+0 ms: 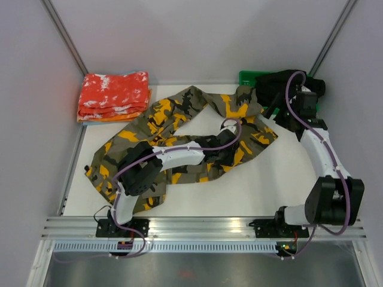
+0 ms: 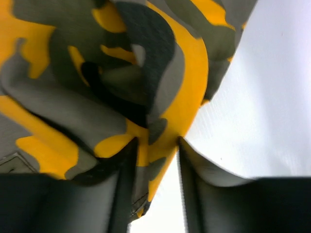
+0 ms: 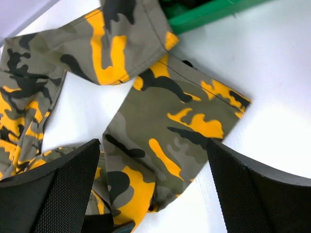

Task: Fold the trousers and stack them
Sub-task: Flatten the trousers out

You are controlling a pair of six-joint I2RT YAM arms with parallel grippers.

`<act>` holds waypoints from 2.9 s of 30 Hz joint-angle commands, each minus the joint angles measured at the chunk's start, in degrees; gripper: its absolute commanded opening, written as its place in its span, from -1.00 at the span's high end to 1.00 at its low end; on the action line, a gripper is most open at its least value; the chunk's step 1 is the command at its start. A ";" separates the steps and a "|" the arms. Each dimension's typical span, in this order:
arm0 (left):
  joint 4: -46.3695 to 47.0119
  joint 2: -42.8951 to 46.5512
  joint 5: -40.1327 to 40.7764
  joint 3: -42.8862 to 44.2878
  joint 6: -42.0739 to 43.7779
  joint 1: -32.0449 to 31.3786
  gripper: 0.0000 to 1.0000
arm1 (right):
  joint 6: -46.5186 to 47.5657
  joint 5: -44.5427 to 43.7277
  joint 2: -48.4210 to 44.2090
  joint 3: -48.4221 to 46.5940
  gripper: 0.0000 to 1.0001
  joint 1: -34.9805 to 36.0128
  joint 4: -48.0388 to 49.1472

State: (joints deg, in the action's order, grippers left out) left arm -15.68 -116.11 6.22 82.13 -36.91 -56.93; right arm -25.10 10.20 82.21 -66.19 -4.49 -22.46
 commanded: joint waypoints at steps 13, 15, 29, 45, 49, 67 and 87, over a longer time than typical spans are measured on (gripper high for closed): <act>-0.31 17.57 -4.28 -18.54 0.70 -10.74 0.95 | -9.26 -2.90 -3.47 24.27 -0.93 -0.61 13.76; -0.23 23.09 -5.16 -22.43 -1.14 -11.89 0.95 | -9.00 -3.60 -3.47 24.10 -0.93 -0.52 13.05; -5.93 28.23 1.51 -26.41 -10.11 -12.07 0.95 | -4.96 -4.05 -2.67 28.66 -0.84 0.89 10.16; -7.96 32.79 4.15 -28.34 -10.91 -11.63 0.95 | -3.11 -7.48 8.83 28.05 0.01 4.23 12.88; -9.01 34.28 5.47 -28.60 -10.64 -11.37 0.95 | -3.55 -7.82 12.61 26.29 0.70 4.23 12.27; -8.84 36.92 5.91 -29.13 -8.01 -10.84 0.95 | -10.22 -10.90 -11.62 27.42 -0.45 3.70 -1.44; -8.23 36.84 4.77 -29.92 -8.27 -10.40 0.95 | -17.52 -4.57 -8.66 40.62 -0.42 3.70 15.16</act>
State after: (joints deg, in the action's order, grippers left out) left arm -24.32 -79.99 10.87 52.77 -45.17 -67.83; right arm -41.39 4.71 70.00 -26.83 -0.67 -8.45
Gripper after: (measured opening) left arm 0.033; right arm 0.714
